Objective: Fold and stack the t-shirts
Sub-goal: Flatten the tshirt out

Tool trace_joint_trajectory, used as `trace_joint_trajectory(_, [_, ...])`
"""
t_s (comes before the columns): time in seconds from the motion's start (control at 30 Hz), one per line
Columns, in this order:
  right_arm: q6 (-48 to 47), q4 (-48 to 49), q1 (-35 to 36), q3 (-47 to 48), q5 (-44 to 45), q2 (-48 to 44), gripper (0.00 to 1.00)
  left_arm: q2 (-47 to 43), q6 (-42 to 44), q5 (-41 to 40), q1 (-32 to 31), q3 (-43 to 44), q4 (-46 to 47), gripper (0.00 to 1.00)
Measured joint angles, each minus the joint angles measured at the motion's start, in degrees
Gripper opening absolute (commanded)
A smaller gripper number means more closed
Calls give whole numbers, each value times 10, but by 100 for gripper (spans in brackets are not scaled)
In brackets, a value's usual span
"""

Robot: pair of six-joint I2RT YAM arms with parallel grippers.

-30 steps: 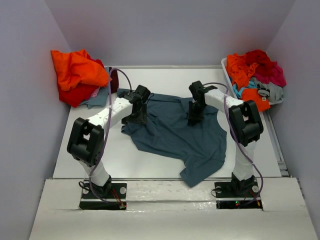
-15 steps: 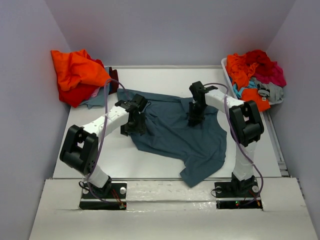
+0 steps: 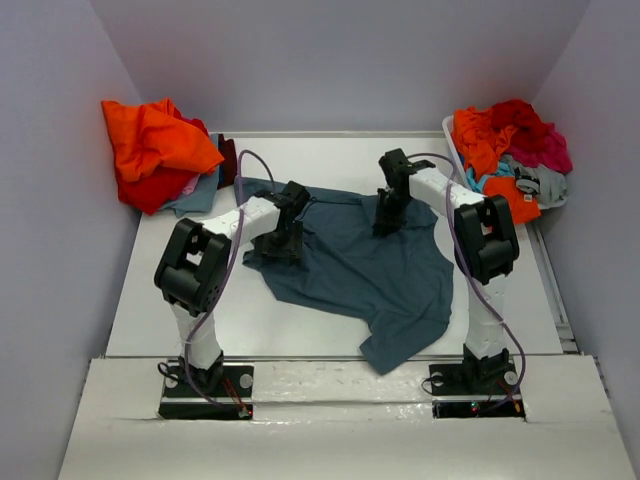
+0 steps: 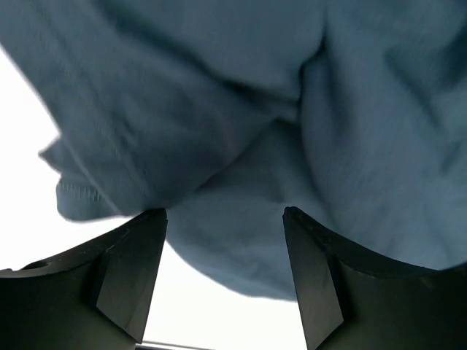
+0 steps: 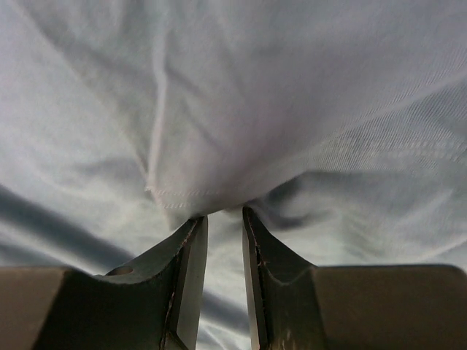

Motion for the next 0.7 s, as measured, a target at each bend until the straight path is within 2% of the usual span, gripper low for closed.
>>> trace_joint_trajectory(0.33, [0, -1, -12, 13, 0, 12, 32, 58, 18, -17, 0, 84, -1, 79])
trace_joint_trajectory(0.7, [6, -18, -64, 89, -20, 73, 32, 78, 40, -12, 0, 76, 9, 80])
